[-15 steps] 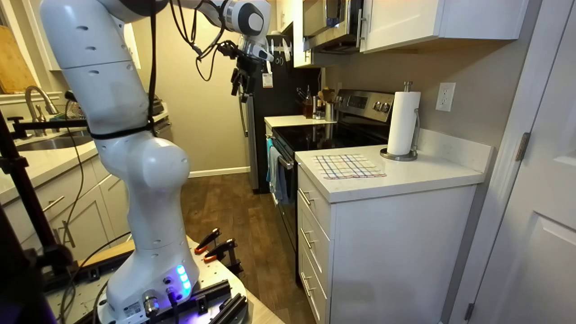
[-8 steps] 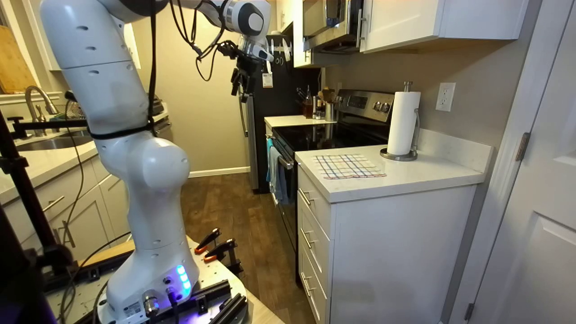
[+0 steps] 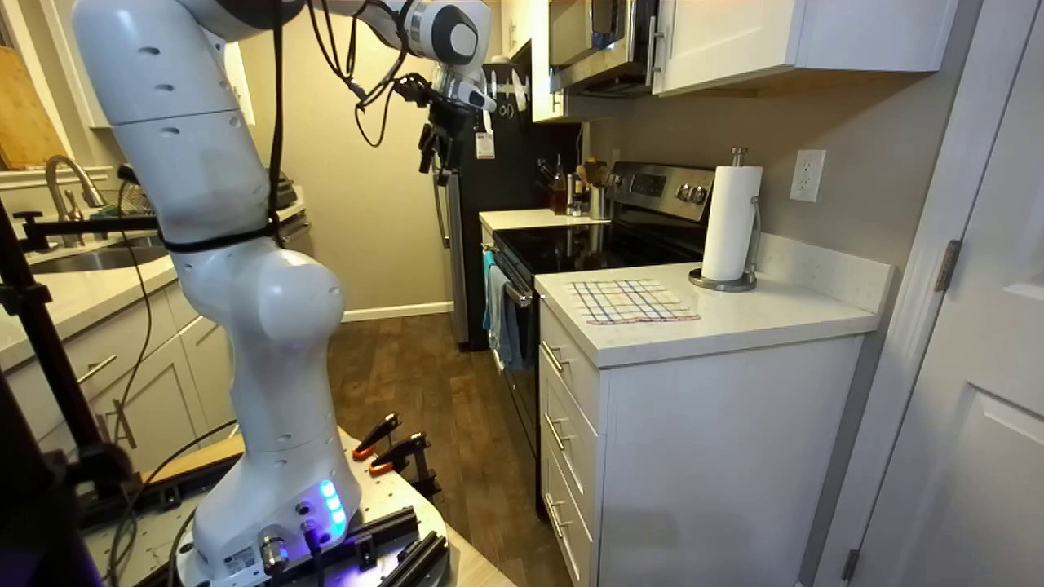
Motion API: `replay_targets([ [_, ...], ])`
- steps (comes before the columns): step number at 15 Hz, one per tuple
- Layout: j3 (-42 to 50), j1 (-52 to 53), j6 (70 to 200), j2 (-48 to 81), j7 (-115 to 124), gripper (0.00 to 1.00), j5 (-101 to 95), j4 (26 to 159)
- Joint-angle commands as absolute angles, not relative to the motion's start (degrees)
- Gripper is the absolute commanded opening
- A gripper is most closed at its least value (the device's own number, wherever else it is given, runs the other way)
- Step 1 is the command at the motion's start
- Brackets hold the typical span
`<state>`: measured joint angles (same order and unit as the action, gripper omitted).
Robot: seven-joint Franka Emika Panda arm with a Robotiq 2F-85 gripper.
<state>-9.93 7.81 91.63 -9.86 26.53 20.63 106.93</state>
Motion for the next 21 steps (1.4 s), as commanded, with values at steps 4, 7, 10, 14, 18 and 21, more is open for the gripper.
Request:
replay_targets([
  [4, -8.6, 6.4, 90.4, -7.6, 24.3, 1.0, 17.8, 104.4],
  [7, -7.1, 5.5, 89.5, -5.6, 21.6, 1.0, 15.0, 102.6],
  [10, -5.6, 4.7, 88.8, -3.8, 18.7, 1.0, 12.6, 101.3],
  [14, -4.1, 4.0, 87.9, -1.4, 15.2, 1.0, 10.4, 99.2],
  [18, -2.8, 3.3, 87.3, 1.0, 12.3, 1.0, 7.1, 96.6],
  [21, -2.0, 2.8, 87.1, 2.9, 10.7, 1.0, 4.5, 94.6],
])
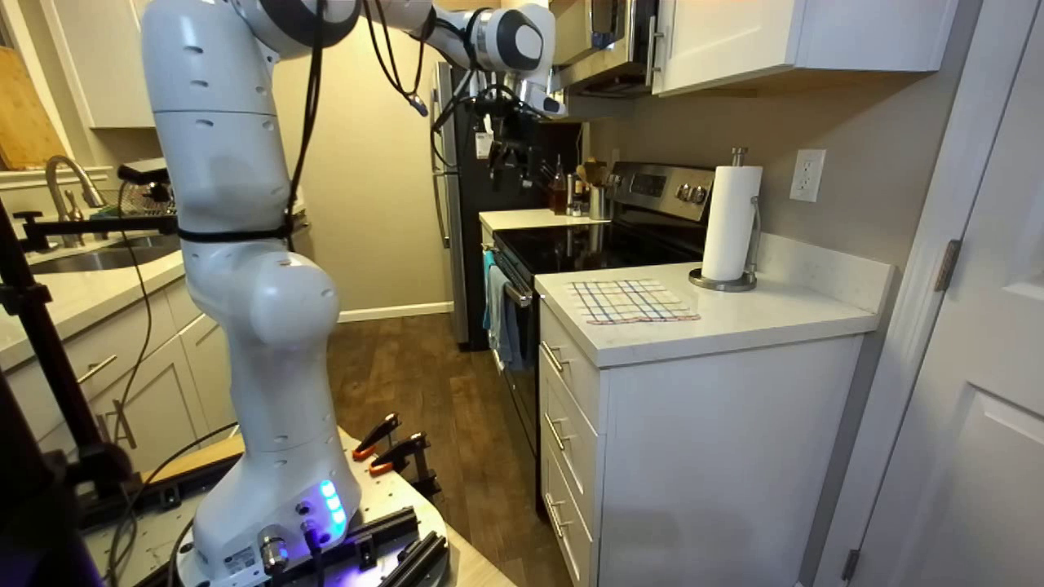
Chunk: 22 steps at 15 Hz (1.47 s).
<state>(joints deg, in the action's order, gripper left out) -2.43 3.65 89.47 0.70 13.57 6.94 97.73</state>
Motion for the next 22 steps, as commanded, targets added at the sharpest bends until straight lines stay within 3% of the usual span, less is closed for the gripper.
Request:
replay_targets([
  [1, -1.8, 2.8, 86.8, 3.7, 10.2, 1.0, 4.0, 93.7],
  [22, -1.8, 3.0, 88.5, 3.5, 12.0, 1.0, 5.1, 94.6],
])
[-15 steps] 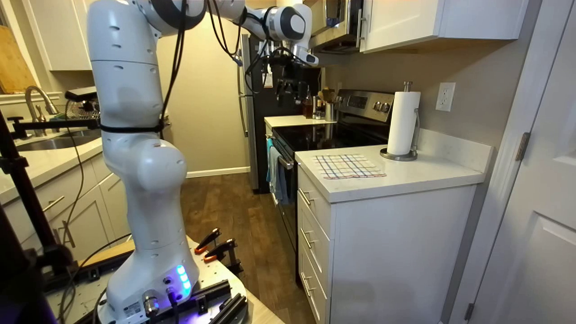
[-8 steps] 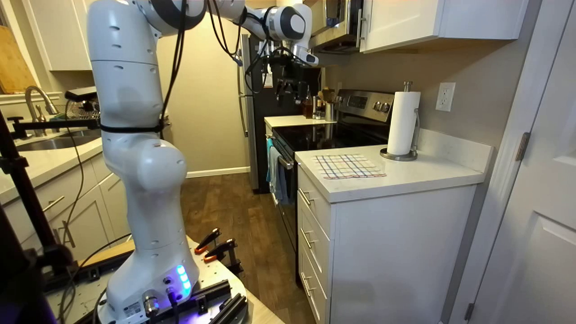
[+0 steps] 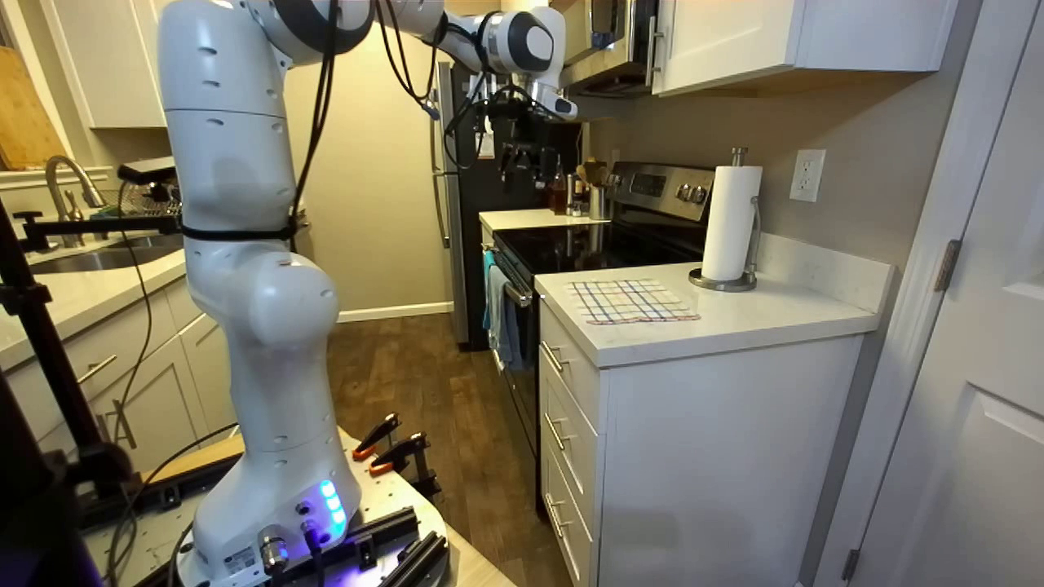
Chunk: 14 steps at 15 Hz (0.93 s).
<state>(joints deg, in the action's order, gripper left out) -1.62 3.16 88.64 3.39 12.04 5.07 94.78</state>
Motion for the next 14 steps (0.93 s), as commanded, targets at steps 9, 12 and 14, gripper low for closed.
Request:
replay_targets([
  [9, -2.4, 3.5, 92.1, 6.5, 12.7, 1.0, 5.7, 95.2],
  [12, -2.6, 3.8, 95.5, 9.4, 13.1, 1.0, 6.2, 95.9],
  [14, -2.5, 4.1, 98.2, 11.1, 12.1, 1.0, 4.9, 96.9],
])
